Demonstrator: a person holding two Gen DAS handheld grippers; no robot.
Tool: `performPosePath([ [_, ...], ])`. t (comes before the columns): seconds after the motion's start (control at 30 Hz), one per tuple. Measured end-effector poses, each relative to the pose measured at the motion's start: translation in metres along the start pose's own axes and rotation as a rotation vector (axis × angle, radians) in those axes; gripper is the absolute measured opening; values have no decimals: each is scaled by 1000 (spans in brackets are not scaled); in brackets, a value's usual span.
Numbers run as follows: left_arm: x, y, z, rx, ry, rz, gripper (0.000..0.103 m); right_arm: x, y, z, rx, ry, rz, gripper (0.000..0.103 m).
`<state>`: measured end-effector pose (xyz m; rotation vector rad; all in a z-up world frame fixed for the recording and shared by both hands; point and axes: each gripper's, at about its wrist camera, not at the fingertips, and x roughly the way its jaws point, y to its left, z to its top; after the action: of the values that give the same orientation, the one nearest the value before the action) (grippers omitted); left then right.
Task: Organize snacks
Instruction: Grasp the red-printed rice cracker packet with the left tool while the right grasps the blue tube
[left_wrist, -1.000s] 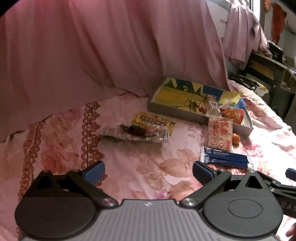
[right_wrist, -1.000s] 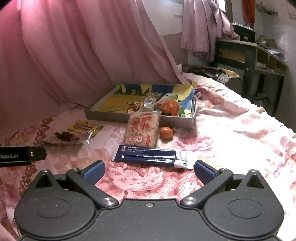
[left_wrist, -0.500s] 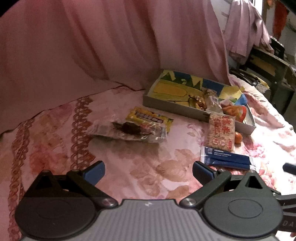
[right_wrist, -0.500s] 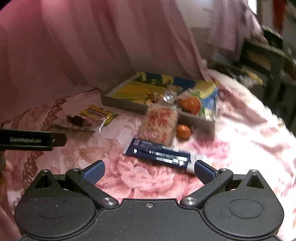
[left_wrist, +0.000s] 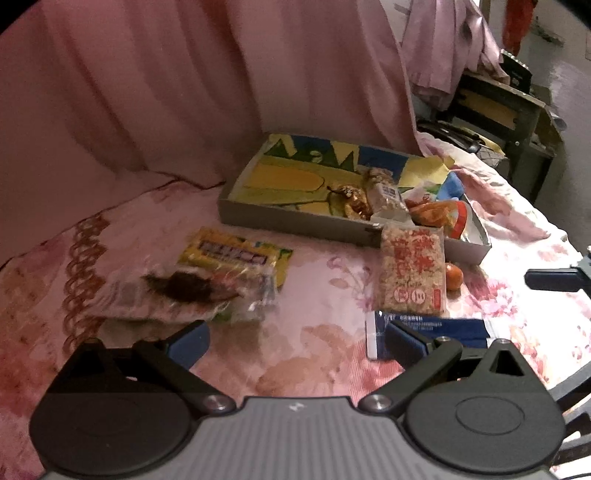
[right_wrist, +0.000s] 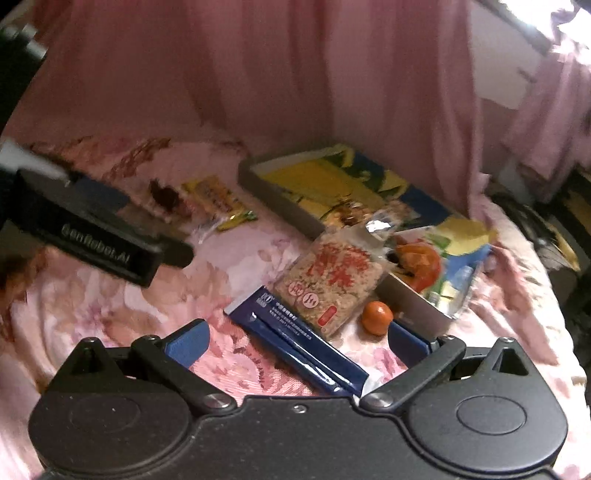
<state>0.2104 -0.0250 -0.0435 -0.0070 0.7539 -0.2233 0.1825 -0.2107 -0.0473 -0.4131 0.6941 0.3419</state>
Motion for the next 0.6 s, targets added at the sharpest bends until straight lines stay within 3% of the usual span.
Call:
performPosePath([
  [0.4,52,-15,31,-20,-67,-133,103,45,-25,-7,-48,77,142,101],
  [0.6,75,-37,41,22,-57,-225,103,53,-27,-8,-52,108,128,98],
])
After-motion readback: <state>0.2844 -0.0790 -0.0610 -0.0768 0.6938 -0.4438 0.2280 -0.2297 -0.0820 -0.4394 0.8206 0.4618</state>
